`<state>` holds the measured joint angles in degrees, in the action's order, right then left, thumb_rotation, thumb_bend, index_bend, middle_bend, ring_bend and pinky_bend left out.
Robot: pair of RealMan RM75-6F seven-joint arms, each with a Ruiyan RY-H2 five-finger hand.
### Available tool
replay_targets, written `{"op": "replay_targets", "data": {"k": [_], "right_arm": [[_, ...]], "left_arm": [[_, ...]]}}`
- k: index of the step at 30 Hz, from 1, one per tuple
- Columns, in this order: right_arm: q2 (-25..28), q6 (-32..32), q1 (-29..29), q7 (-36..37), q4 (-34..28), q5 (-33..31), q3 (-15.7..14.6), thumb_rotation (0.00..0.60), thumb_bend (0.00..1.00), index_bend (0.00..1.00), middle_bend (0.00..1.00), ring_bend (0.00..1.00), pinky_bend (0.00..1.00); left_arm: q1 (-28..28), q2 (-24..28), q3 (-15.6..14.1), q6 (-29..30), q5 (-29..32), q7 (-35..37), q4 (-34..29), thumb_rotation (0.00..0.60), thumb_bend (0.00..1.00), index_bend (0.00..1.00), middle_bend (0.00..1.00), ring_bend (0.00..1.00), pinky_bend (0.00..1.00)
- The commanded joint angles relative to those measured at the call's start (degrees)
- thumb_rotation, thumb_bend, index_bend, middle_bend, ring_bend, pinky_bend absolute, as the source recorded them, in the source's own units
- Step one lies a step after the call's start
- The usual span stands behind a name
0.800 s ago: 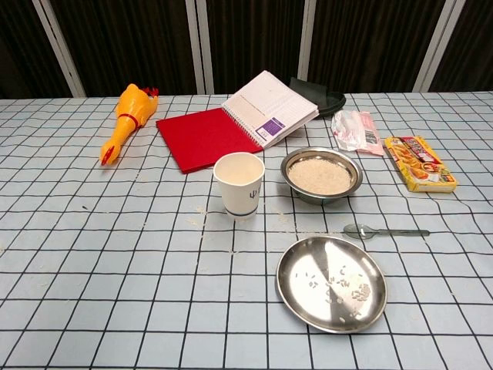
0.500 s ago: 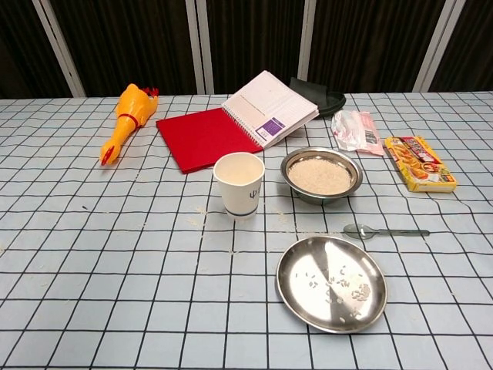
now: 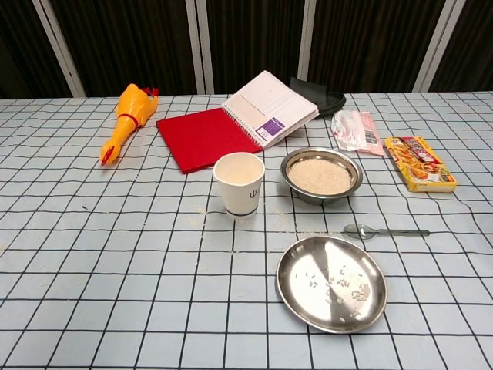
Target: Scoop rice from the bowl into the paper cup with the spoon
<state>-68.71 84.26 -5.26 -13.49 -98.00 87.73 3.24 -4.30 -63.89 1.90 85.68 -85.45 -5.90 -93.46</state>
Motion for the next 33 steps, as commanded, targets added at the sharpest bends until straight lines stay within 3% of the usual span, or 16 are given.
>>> {"op": "replay_targets", "data": {"k": [1, 6, 18, 24, 33], "right_arm": [[-1.7, -3.9, -2.2, -2.3, -0.3, -2.0, 0.9, 0.600, 0.23, 0.30, 0.84, 0.91, 0.88], [-5.2, -9.3, -5.6, -8.2, -0.3, -6.7, 2.4, 0.600, 0.23, 0.39, 0.92, 0.98, 0.88], [-17.8, -16.0, -12.7, -21.9, 3.1, -18.5, 5.6, 0.600, 0.33, 0.47, 0.92, 0.98, 0.88], [-21.4, -16.5, -14.9, -24.4, 5.2, -22.4, 7.0, 0.600, 0.39, 0.49, 0.92, 0.98, 0.88], [-24.5, -17.0, -17.4, -25.9, 8.6, -26.6, 8.0, 0.600, 0.39, 0.49, 0.92, 0.98, 0.88]], "left_arm": [[-0.2, 0.0, 0.3, -0.3, 0.3, 0.3, -0.2, 0.600, 0.00, 0.00, 0.00, 0.00, 0.00], [-0.4, 0.0, 0.2, -0.4, 0.1, -0.3, -0.4, 0.600, 0.00, 0.00, 0.00, 0.00, 0.00], [-0.6, 0.3, 0.0, -1.2, 0.3, 0.1, -0.7, 0.600, 0.00, 0.00, 0.00, 0.00, 0.00], [-0.7, 0.6, -0.1, -1.9, 0.6, 0.5, -1.0, 0.600, 0.00, 0.00, 0.00, 0.00, 0.00], [-0.9, 0.8, 0.0, -2.3, 1.0, 0.7, -1.4, 0.600, 0.00, 0.00, 0.00, 0.00, 0.00]]}}
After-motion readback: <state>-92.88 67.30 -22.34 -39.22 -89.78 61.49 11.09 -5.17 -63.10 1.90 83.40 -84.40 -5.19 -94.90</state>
